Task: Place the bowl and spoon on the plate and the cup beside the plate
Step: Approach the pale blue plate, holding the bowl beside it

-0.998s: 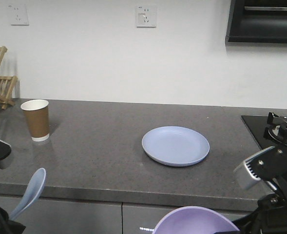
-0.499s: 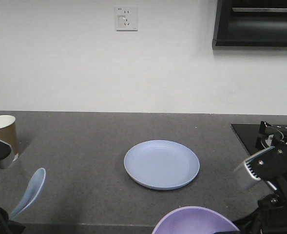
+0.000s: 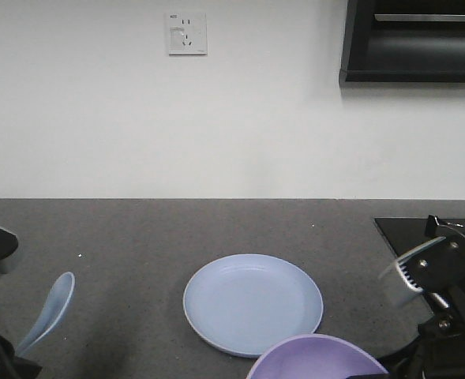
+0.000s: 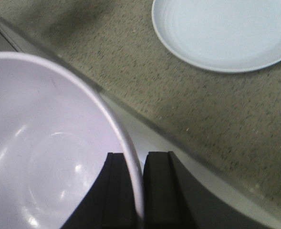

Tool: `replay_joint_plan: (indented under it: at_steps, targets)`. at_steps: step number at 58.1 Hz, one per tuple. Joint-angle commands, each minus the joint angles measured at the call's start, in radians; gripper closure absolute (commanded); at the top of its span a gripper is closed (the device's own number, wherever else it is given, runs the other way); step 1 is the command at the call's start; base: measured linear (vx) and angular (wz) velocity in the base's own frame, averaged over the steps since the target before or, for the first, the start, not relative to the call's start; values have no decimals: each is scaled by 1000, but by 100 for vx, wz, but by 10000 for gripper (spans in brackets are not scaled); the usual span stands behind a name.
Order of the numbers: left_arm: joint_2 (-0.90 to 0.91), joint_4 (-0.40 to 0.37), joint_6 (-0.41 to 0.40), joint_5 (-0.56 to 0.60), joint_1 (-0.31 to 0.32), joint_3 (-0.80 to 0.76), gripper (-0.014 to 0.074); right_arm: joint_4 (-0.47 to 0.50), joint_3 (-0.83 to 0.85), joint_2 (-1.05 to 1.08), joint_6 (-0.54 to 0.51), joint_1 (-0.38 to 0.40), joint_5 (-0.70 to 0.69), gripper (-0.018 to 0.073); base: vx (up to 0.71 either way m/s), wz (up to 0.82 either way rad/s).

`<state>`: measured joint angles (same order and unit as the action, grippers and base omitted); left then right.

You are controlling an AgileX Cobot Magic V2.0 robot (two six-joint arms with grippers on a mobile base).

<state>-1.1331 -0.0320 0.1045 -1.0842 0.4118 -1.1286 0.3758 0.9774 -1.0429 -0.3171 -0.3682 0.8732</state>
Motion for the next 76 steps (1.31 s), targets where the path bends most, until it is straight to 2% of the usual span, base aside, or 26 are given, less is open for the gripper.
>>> replay_joint_plan:
  at_steps: [1, 39, 76]
  targets:
    - [23, -8, -2, 52, 6, -23, 450, 24, 31, 20, -4, 1, -53, 443, 20, -1]
    - [23, -8, -2, 52, 6, -23, 450, 24, 31, 20, -4, 1, -53, 443, 16, 1]
    - [23, -8, -2, 52, 6, -23, 450, 24, 31, 20, -4, 1, -53, 443, 3, 0]
